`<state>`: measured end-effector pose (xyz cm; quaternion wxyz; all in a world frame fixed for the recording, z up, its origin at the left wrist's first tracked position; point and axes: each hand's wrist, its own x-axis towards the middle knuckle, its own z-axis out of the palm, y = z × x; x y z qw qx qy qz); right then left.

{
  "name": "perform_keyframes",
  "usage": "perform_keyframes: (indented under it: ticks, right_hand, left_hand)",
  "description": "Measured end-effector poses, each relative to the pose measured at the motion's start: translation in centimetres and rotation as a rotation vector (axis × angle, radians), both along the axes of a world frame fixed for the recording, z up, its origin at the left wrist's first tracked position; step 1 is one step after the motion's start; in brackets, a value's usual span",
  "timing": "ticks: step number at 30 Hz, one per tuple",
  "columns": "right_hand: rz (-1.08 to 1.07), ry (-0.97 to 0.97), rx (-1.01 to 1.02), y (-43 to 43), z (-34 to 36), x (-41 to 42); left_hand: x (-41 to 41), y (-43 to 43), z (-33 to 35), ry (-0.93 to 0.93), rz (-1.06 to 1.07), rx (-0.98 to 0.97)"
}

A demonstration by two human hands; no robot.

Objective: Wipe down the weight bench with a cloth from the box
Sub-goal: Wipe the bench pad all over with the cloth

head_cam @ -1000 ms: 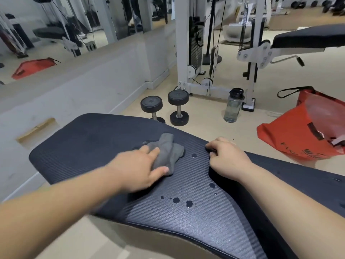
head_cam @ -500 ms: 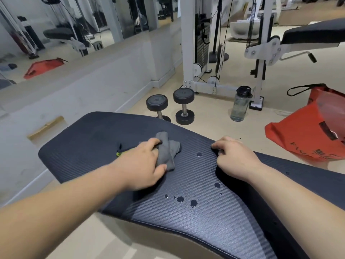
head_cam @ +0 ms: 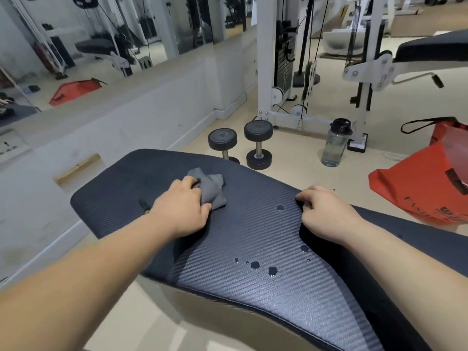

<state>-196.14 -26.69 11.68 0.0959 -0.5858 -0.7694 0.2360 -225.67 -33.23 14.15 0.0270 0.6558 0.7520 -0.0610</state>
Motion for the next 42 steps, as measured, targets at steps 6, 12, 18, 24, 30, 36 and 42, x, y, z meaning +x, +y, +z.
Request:
perform_keyframes:
  ticks: [6,12,18,24,30,36,42]
  right_hand:
    - [-0.014,-0.004,0.013,-0.3,0.3,-0.1]
    - [0.012,-0.078,0.05,-1.9,0.6,0.0]
    - [-0.004,-0.126,0.059,-2.1,1.0,0.0]
    - [0.0,-0.108,0.024,-1.9,0.8,-0.1]
    - [-0.005,-0.081,0.029,-1.4,0.7,0.3]
    - [-0.028,-0.048,0.022,-1.2,0.5,0.7]
    - [-0.005,-0.018,0.013,-1.1,0.4,1.5]
  left_hand:
    - [1.7,-4.8,-1.4,-0.118,-0.078,0.156]
    - [-5.1,-7.1,-1.2,0.018,0.337,0.148]
    - [2.0,-11.4,-2.5,-0.03,0.045,0.236]
    - [-3.0,-8.6,-0.4,-0.256,0.247,0.193]
    - [4.6,-10.7,-2.1,-0.077,0.002,0.22]
    - [0.8,-7.7,-2.1,-0.115,0.088,0.126]
    - [10.0,-10.1,-1.5,-0.119,0.006,0.157]
